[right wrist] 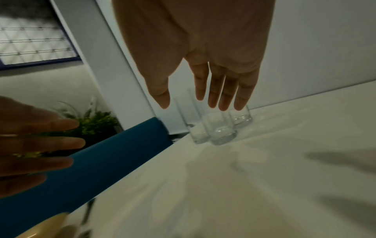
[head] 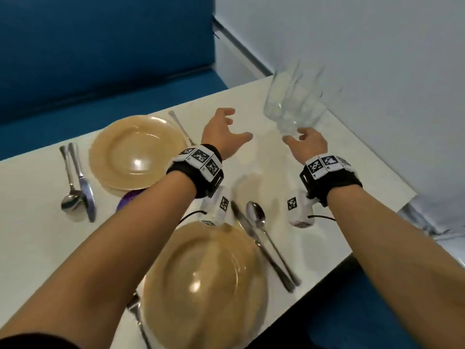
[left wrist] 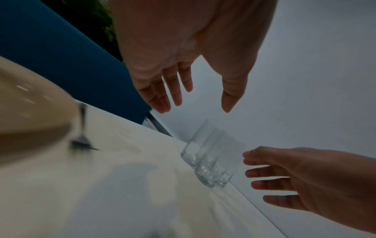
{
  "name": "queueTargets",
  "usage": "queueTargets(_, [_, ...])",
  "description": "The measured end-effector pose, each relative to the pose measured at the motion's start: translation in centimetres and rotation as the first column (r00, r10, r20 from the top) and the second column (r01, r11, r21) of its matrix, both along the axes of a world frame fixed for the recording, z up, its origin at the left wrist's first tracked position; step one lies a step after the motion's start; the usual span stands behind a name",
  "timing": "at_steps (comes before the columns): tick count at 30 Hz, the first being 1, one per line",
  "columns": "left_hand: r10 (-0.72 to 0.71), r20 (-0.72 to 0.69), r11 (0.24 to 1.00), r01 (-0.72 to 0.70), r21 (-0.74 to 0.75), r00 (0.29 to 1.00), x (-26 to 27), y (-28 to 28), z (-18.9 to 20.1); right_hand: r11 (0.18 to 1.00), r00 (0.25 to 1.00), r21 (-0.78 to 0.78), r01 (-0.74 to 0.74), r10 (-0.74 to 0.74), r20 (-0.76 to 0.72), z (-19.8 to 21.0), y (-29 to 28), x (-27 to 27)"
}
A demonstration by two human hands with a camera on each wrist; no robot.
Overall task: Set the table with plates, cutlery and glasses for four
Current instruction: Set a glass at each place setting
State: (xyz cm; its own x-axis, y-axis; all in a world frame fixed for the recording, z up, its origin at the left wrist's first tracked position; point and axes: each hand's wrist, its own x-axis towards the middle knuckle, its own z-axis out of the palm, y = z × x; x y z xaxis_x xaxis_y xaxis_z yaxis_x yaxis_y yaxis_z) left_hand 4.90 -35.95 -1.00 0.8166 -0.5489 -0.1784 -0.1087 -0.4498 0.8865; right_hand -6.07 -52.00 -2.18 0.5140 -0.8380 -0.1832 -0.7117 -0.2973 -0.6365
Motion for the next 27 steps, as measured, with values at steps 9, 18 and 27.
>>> queueTargets(9, [0.058, -0.105, 0.998, -0.058, 0.0, 0.993, -0.4, -18.8, -3.6, 0.987, 0.994, 0.157, 0.024, -0.041, 0.105, -2.9, -17.0, 2.9])
queueTargets(18, [0.124, -0.024, 0.992, -0.124, 0.006, 0.992, -0.8, -22.6, -5.5, 0.962, 0.933, 0.239, -0.135, 0.042, 0.358, -4.1, -20.4, 4.6])
queueTargets(27, [0.134, 0.033, 0.989, -0.132, -0.061, 0.99, -1.4, -16.2, -5.0, 0.988, 0.912, 0.071, -0.134, 0.095, 0.399, -3.7, -14.1, 2.6])
